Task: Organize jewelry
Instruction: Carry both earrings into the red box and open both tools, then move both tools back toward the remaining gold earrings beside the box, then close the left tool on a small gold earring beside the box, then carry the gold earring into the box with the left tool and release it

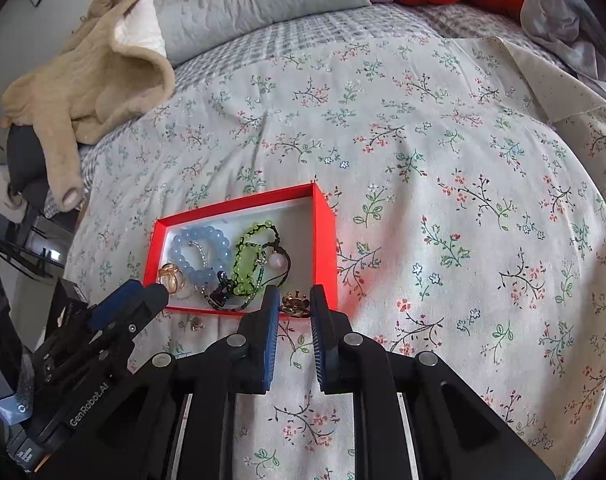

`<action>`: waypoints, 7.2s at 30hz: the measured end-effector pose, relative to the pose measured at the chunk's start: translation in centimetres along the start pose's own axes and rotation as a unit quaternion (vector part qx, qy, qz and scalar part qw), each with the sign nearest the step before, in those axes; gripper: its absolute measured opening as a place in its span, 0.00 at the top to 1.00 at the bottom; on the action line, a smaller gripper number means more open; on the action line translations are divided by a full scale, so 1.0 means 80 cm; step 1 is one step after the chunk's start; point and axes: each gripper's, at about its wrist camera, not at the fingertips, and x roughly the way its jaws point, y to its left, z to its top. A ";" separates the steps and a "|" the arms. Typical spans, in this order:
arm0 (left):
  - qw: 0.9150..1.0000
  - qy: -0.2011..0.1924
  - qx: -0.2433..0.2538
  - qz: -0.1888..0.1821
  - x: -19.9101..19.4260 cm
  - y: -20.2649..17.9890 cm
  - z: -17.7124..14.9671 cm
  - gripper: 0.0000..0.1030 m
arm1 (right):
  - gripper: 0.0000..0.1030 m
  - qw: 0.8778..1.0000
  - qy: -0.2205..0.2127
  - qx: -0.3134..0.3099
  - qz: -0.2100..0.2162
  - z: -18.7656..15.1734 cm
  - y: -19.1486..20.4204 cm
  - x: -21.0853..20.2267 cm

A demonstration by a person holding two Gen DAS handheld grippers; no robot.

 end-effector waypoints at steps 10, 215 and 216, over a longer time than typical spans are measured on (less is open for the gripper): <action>0.998 0.042 -0.028 0.049 -0.022 0.038 -0.026 0.44 | 0.84 1.000 -0.001 -0.006 0.012 0.018 0.024 0.018; 0.990 0.030 -0.100 -0.092 0.014 0.041 0.000 0.94 | 0.95 0.998 0.027 -0.045 0.035 -0.013 0.056 0.030; 0.990 0.030 -0.099 -0.092 0.018 0.038 0.001 0.94 | 0.95 0.998 0.024 -0.041 0.033 -0.010 0.051 0.031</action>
